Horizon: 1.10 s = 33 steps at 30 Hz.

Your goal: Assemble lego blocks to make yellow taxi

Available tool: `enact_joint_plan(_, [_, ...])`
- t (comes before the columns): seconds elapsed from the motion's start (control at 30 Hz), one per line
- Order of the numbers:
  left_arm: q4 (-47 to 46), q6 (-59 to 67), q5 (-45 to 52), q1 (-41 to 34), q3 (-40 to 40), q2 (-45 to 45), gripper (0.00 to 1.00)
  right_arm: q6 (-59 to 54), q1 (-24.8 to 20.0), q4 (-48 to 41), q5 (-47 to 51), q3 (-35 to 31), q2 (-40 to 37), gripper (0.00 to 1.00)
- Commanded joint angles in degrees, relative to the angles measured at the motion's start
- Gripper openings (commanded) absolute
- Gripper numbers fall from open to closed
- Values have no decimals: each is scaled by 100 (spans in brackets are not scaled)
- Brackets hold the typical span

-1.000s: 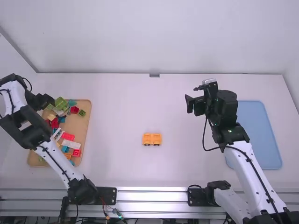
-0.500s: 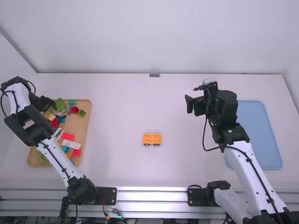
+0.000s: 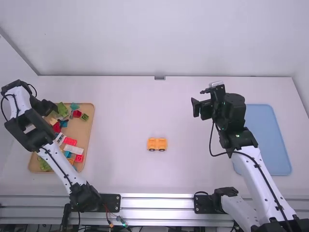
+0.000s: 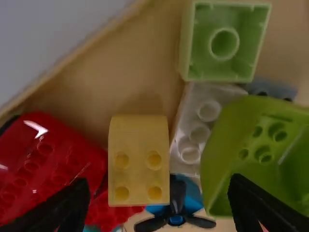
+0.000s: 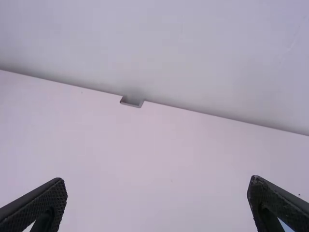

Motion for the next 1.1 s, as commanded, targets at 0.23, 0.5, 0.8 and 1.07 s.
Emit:
enact_joint_plan(0.23, [-654,-44,-133,87,903,33,68,15,17,9,-26,223,35,99])
enact_joint_plan(0.5, [-350,-232,-507,87,170,33,64,15,17,-11,-26,223,35,99])
enact_joint_plan(0.8, [326,-238,-503,90,-693,33,57,17,17,-7,-24,223,35,99])
enact_joint_plan(1.07, [323,-232,-461,87,-564,33,52,15,17,-2,-26,223,35,99])
